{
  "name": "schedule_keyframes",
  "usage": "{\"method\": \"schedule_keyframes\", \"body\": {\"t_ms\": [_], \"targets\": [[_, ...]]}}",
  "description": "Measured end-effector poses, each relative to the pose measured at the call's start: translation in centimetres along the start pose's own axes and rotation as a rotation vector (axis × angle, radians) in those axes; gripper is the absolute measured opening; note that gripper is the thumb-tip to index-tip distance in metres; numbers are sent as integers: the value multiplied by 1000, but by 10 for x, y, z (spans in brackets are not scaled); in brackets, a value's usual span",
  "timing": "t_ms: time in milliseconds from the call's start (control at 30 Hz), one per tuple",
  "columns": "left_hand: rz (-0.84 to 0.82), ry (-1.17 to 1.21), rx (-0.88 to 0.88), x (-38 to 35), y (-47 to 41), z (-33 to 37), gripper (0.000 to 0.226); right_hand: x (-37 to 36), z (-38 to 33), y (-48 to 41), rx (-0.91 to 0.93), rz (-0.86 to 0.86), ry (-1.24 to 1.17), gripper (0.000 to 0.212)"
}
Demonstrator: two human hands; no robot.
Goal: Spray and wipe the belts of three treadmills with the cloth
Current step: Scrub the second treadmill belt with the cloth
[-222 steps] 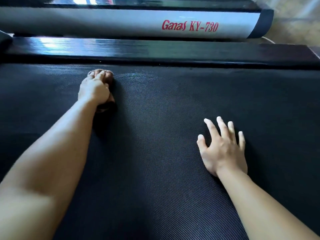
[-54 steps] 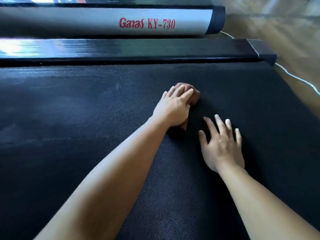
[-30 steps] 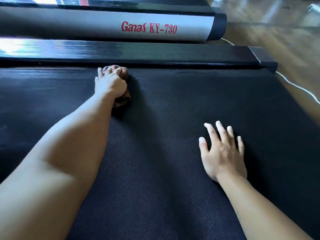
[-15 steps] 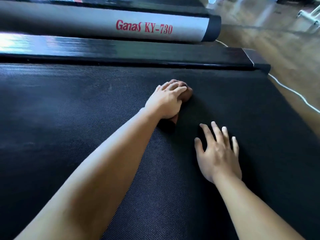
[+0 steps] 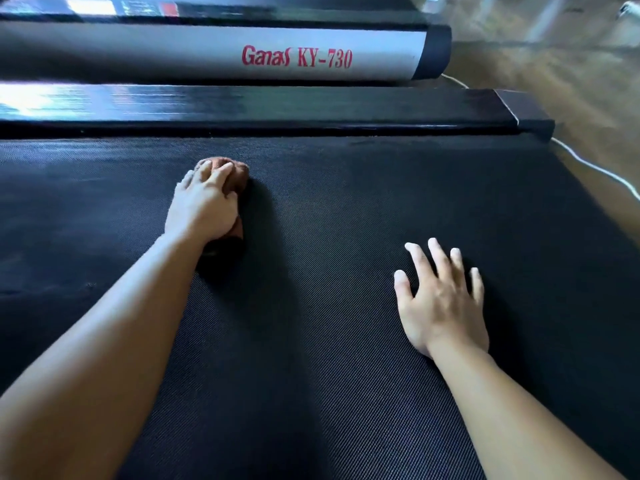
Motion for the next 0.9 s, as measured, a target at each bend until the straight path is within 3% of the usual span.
{"method": "schedule_keyframes", "body": {"t_ms": [133, 300, 400, 667, 900], "targets": [[-36, 8, -48, -16, -15, 60, 60, 0, 0, 1, -4, -11, 7, 56], [-125, 12, -318, -38, 34, 155, 58, 1, 0, 2, -6, -26, -11, 55], [-198, 32, -402, -45, 72, 169, 60, 2, 0, 1, -10, -32, -4, 55], [-169, 71, -181, -3, 153, 82, 59, 1, 0, 1, 0, -25, -12, 55], [-41, 32, 113, 13, 103, 7, 59, 1, 0, 1, 2, -14, -15, 54]]}}
Point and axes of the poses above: each hand's wrist, its own y-axis away from the middle knuckle, its own x-axis out of the back of the hand, z = x × y, the point moved 2 cm from there along -y, towards the middle knuckle, and after that the axes turned 2 degrees about -z, right-handed, at the moved point
